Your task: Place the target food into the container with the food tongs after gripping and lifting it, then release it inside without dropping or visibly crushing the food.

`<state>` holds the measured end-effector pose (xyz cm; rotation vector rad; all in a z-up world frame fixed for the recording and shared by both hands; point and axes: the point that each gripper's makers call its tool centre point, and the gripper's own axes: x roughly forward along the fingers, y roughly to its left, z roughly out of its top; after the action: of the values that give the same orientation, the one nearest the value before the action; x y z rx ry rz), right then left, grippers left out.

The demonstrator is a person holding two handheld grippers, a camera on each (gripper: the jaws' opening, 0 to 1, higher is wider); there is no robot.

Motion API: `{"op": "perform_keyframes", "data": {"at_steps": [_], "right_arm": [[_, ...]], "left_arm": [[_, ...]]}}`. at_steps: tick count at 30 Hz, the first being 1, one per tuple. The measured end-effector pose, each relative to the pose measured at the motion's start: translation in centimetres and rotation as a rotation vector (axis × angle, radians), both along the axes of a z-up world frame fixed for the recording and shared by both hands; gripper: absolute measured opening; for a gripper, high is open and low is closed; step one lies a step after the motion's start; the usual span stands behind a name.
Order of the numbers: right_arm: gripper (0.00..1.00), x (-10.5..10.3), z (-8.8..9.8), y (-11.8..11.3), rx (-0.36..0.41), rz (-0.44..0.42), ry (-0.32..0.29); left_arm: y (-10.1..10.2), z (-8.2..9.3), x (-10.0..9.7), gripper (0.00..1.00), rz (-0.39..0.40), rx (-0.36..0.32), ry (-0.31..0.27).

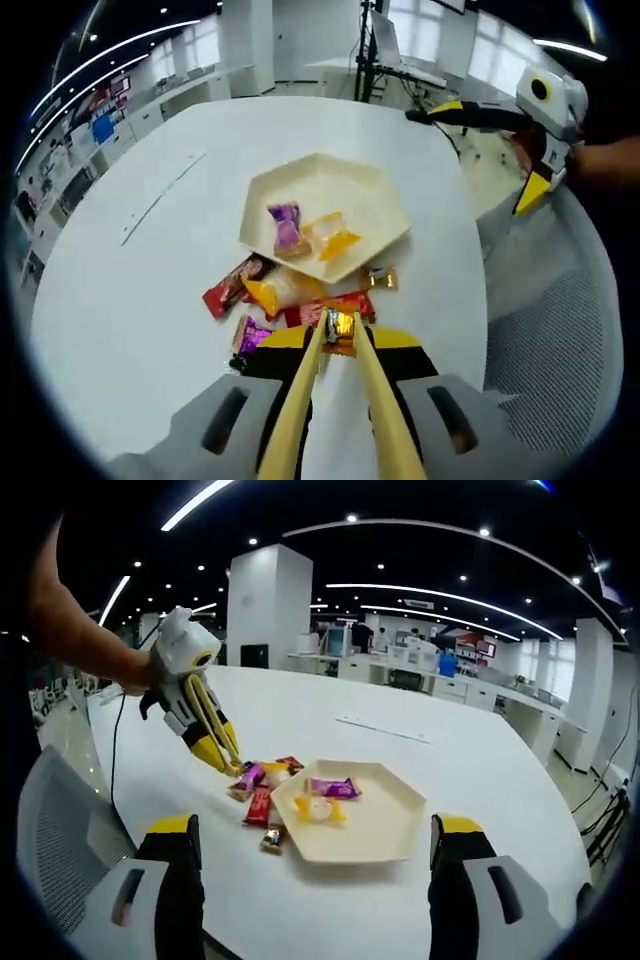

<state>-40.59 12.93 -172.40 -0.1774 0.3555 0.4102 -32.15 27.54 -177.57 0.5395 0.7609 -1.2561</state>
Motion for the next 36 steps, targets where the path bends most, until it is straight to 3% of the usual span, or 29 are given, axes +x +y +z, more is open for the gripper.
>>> {"op": "perform_keyframes", "data": {"at_steps": [22, 36], "right_arm": [[0.93, 0.0, 0.2, -0.2, 0.005, -0.009, -0.006], [0.92, 0.0, 0.2, -0.1, 0.004, -0.012, -0.006]], "left_arm": [[-10.1, 4.2, 3.5, 0.17, -0.077, -0.001, -0.035], [-13.5, 5.7, 4.1, 0.17, -0.119, -0.005, -0.058]]}}
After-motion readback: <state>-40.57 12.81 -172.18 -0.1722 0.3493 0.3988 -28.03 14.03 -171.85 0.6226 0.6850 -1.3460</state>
